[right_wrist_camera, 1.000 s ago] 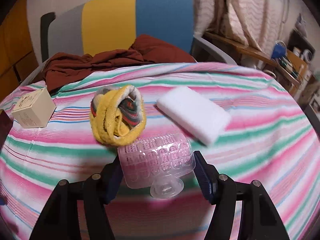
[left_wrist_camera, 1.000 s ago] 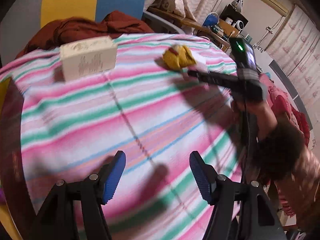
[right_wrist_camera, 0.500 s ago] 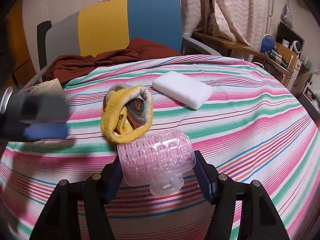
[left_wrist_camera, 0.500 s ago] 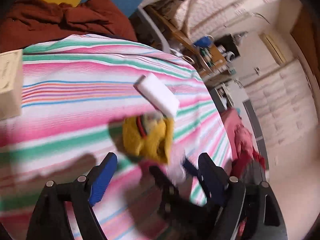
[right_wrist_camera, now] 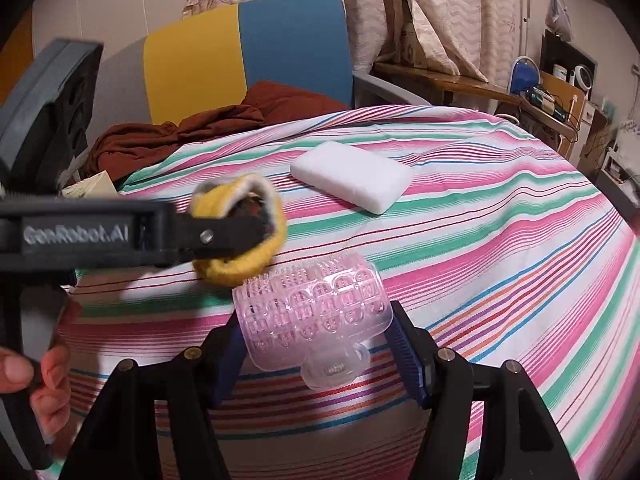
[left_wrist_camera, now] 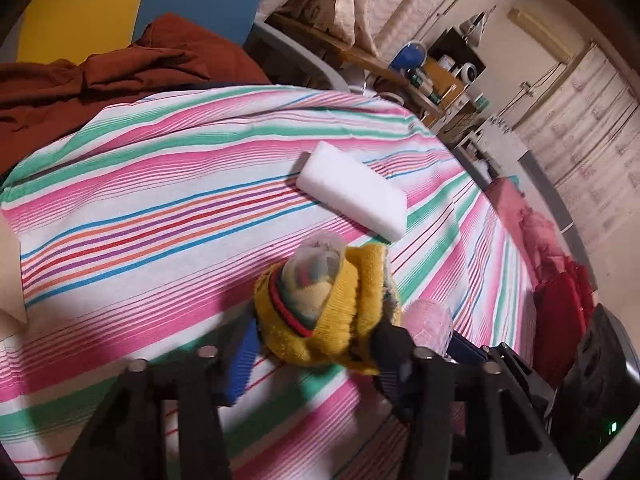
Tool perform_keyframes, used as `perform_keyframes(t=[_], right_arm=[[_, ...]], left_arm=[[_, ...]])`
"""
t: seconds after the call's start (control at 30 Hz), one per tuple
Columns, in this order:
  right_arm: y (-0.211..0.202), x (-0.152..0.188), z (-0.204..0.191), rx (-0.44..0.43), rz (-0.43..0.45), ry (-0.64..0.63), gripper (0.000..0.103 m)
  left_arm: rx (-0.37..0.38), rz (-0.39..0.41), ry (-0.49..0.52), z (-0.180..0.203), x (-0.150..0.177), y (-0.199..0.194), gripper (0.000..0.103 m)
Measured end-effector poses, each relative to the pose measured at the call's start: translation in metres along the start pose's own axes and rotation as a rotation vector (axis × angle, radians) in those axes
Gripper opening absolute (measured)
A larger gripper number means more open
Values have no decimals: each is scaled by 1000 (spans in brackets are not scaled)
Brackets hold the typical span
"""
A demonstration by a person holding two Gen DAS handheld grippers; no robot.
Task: Organize objects
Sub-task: 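Grasp the pink clear case with the right gripper while the left gripper grasps the yellow knitted pouch, then lift and carry the pink case and yellow pouch toward the gold tray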
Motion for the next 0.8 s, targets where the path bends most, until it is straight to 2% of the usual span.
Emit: perform_keyframes(t=[0.13, 0.2, 0.47, 0.67, 0.8], right_arm=[[0, 1, 4, 7, 3, 12, 66], [0, 1, 6, 14, 2, 17, 66], [-2, 0, 6, 68, 2, -1, 66], [-31, -4, 5, 179, 99, -14, 66], [-41, -3, -9, 193, 117, -43, 66]], left_arm=[[11, 53, 17, -15, 6, -13, 39], [-1, 81, 38, -18, 13, -19, 39], [-23, 112, 42, -29, 34, -42, 39], [-34, 141, 28, -44, 52, -69, 39], [-56, 153, 49, -47, 66, -81, 39]])
Point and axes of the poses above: each gripper's, at about its wrist camera, not at the fingertips, and y roughly the way its jaws point, z to its right, x to its underside, the point moved 7 cm from there along y, roughly the way its jaws point, and after that the axes turned 15 degrees about -y, right-handed, at the moved point
